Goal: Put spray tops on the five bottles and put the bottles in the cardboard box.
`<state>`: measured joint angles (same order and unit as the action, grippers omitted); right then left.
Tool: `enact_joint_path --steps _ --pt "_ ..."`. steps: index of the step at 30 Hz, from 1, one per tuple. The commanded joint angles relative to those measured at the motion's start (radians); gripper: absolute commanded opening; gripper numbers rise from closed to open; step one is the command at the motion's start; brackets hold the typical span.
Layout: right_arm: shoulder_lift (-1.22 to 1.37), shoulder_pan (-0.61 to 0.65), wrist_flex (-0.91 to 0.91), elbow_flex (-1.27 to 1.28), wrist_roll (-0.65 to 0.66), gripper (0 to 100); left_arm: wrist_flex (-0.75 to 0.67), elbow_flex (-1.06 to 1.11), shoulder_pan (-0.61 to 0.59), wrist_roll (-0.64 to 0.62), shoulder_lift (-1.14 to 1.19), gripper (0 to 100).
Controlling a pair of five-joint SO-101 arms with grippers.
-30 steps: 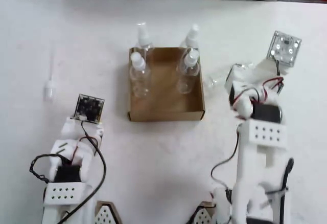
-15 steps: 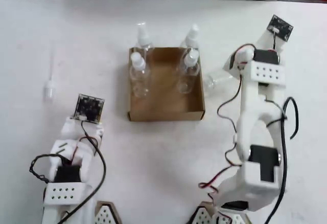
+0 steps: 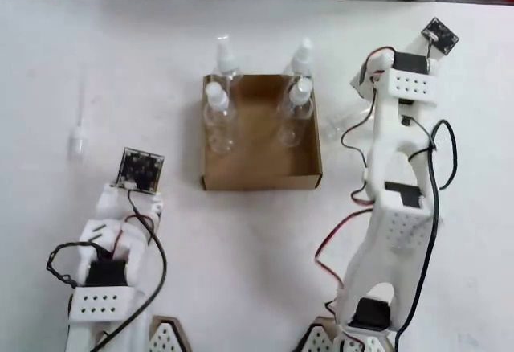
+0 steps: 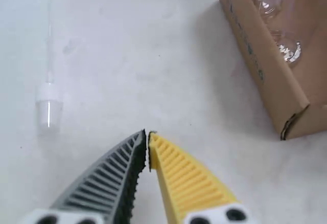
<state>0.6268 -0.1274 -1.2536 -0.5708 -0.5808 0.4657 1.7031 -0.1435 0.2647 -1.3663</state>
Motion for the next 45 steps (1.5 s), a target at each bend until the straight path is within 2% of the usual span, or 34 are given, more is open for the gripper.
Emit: enact_joint_path --steps 1,6,8,10,13,14,15,18,21,23,27,32,35,45 --pt "0.113 -0.007 -0.008 -0.193 -0.012 38.0 -0.002 -0.005 0.004 0.008 -0.005 2" --pt "0.286 -0.002 -0.013 -0.348 -0.011 37.8 -0.003 -0.005 0.004 0.008 -0.005 2" --pt "0.338 -0.002 -0.016 -0.39 -0.011 35.0 -0.003 -0.005 0.004 0.008 -0.005 2" --pt "0.374 -0.007 -0.033 -0.437 -0.006 25.3 -0.005 -0.005 0.004 0.008 -0.005 2" --pt "0.394 -0.025 -0.067 -0.523 -0.002 5.0 -0.005 -0.005 0.004 0.008 -0.005 2" --pt "0.394 -0.031 -0.082 -0.552 0.002 0.5 -0.005 -0.005 0.004 0.008 -0.005 2" --pt "0.394 -0.035 -0.11 -0.58 0.018 1.8 -0.005 -0.005 0.004 0.008 -0.005 2" --pt "0.392 -0.038 -0.236 -0.703 0.107 6.2 -0.005 -0.005 0.004 0.008 -0.005 2" --pt "0.392 -0.054 -0.398 -0.858 0.21 4.6 -0.005 -0.005 0.004 0.008 -0.005 2" --pt "0.392 -0.062 -0.507 -0.973 0.333 2.0 -0.005 -0.005 0.004 0.008 -0.005 2" --pt "0.384 -0.116 -0.521 -1.045 0.528 1.5 -0.005 -0.005 0.004 0.008 -0.005 2" --pt "0.312 -0.177 -0.521 -0.925 0.68 1.5 -0.006 -0.005 0.004 0.008 -0.005 2" --pt "0.2 -0.189 -0.521 -0.738 0.741 1.5 -0.006 -0.005 0.007 0.008 -0.005 2" --pt "-0.268 -0.157 -0.516 -0.075 0.756 2.0 -0.006 -0.005 0.007 0.008 -0.005 2"
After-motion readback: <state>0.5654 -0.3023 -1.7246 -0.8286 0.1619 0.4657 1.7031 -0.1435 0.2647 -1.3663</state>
